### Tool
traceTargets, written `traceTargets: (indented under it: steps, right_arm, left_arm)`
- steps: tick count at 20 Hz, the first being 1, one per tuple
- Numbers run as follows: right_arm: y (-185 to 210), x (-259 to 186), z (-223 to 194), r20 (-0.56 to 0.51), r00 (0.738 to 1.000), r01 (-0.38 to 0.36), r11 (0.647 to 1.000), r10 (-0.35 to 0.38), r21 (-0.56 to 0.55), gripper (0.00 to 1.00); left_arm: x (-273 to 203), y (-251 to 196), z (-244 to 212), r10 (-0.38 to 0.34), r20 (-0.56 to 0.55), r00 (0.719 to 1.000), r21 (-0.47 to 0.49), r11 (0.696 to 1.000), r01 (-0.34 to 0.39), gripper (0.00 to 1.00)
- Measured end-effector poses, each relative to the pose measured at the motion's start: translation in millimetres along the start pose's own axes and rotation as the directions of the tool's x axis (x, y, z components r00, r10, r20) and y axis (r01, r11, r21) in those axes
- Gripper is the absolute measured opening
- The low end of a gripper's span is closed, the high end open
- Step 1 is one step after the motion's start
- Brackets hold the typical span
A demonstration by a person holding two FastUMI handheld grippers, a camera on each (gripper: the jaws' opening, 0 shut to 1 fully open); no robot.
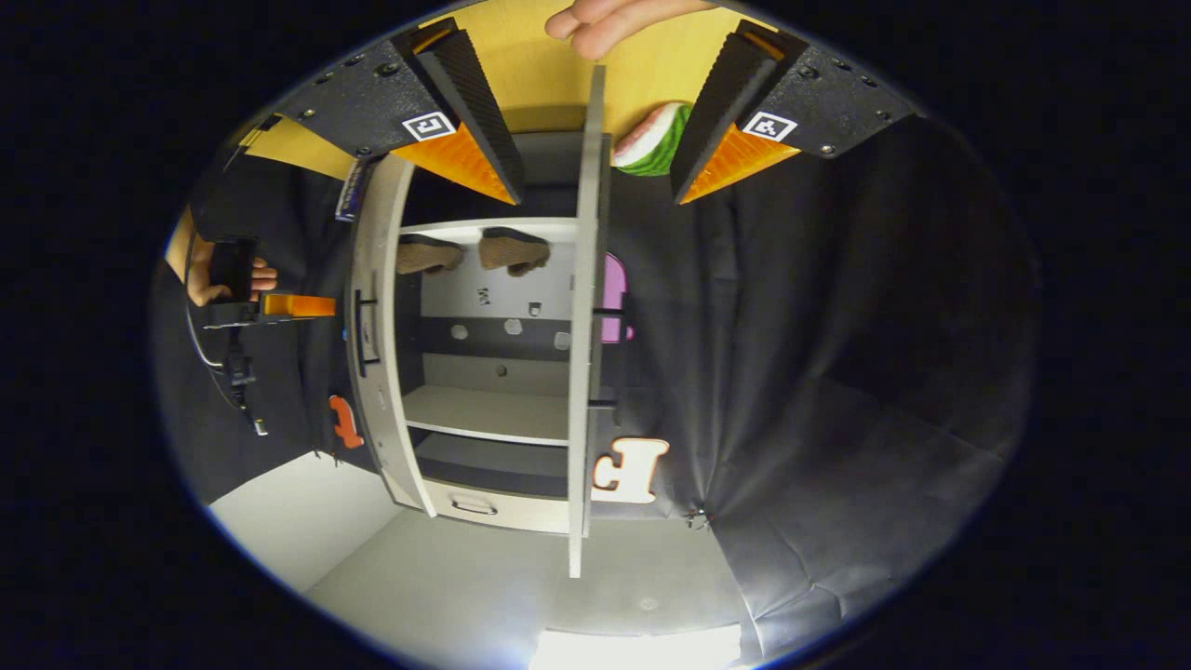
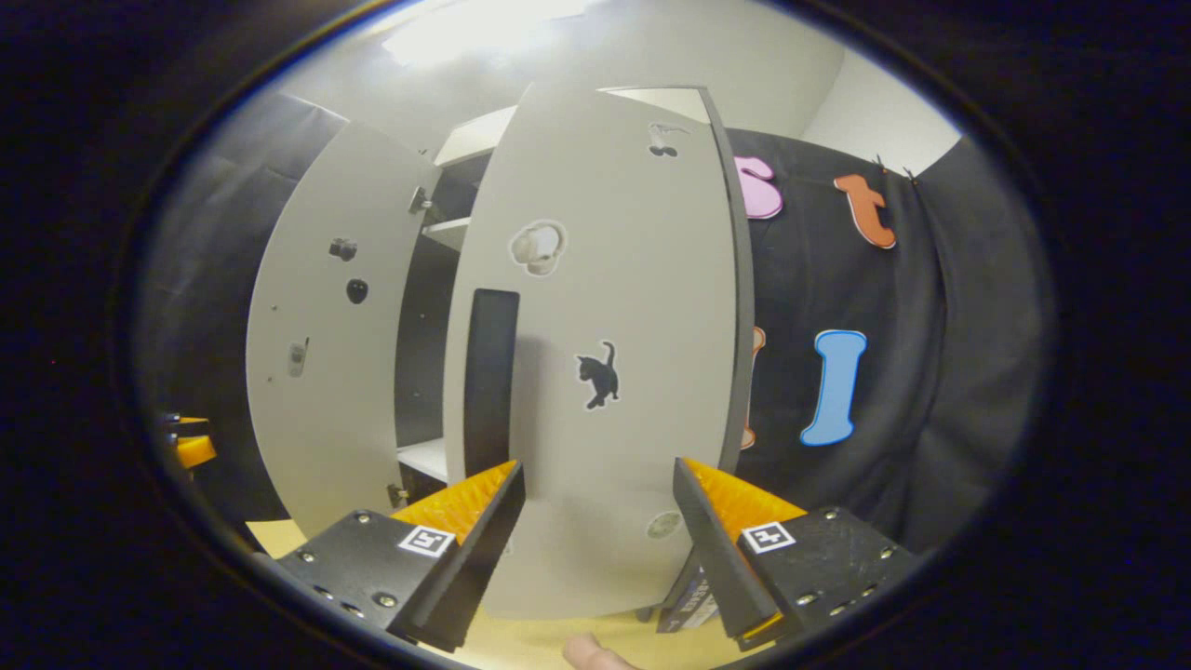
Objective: Grab one shoe with the right hand and put it into the shoe cabinet, grab the other shoe with the left hand and put it into the shoe cabinet; then close the right door with the right hand and the left door with the left hand.
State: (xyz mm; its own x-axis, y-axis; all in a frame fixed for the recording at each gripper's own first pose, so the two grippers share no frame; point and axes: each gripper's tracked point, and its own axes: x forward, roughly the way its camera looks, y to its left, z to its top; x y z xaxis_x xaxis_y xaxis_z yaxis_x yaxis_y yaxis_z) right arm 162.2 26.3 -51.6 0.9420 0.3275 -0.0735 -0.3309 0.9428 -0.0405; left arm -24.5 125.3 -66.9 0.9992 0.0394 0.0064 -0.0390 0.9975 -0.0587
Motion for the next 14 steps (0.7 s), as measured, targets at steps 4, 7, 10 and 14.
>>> traceTargets:
  steps: [4, 7, 10, 14]
  right_arm:
    - [7.0, -25.0, -2.8, 0.015, 1.0, 0.02, 1.0, -0.02, 0.004, 0.96]
    - [14.6, -47.5, -13.6, -0.009, 1.0, 0.029, 1.0, -0.029, 0.011, 0.96]
    - [27.0, -68.5, -19.3, 0.0, 1.0, 0.002, 1.0, -0.002, 0.017, 0.96]
    - [34.8, -91.2, -25.7, 0.005, 1.0, -0.006, 1.0, 0.006, 0.002, 0.96]
  left_arm:
    - [17.4, 42.8, 17.7, 0.056, 0.027, 0.998, -0.011, 0.998, -0.055, 0.93]
    - [34.8, 66.7, 24.4, 0.069, 0.038, 0.997, -0.041, 0.997, -0.068, 0.93]
    - [62.3, 83.4, 32.5, 0.053, 0.051, 0.997, -0.062, 0.997, -0.05, 0.96]
    - [102.9, 93.7, 35.1, 0.02, 0.029, 0.999, -0.041, 0.999, -0.019, 0.96]
